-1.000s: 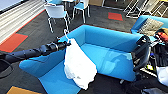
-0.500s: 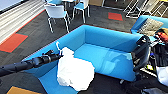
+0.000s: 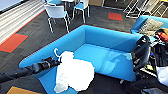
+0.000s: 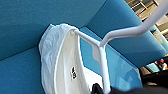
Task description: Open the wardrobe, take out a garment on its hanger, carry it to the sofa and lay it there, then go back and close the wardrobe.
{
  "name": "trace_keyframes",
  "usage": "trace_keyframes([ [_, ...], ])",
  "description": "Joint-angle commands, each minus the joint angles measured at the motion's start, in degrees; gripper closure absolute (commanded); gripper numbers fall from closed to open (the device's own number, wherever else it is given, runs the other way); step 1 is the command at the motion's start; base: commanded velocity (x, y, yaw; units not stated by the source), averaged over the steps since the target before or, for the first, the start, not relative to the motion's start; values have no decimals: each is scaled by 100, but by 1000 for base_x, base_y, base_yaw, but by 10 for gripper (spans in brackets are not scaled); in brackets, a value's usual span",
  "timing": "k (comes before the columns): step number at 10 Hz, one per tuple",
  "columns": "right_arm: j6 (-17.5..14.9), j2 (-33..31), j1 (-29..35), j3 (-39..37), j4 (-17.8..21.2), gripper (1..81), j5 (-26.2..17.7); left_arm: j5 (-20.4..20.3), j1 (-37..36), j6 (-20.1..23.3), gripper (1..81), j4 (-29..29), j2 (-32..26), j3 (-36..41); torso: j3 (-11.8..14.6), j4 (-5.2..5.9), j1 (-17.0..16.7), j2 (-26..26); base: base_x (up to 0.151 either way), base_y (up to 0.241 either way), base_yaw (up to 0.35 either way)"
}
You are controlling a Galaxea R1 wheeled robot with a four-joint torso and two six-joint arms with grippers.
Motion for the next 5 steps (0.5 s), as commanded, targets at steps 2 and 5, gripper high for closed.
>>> trace_keyframes([
  [2, -10, -16, -195, 3, -55, 10, -365, 8, -631, 70, 811, 117, -235, -85, -139, 489, 0, 0, 0, 0, 0],
  [5, -10, -7, -204, -6, -55, 10, -365, -27, -499, 88, 811, 117, -498, -216, -262, 827, 0, 0, 0, 0, 0],
])
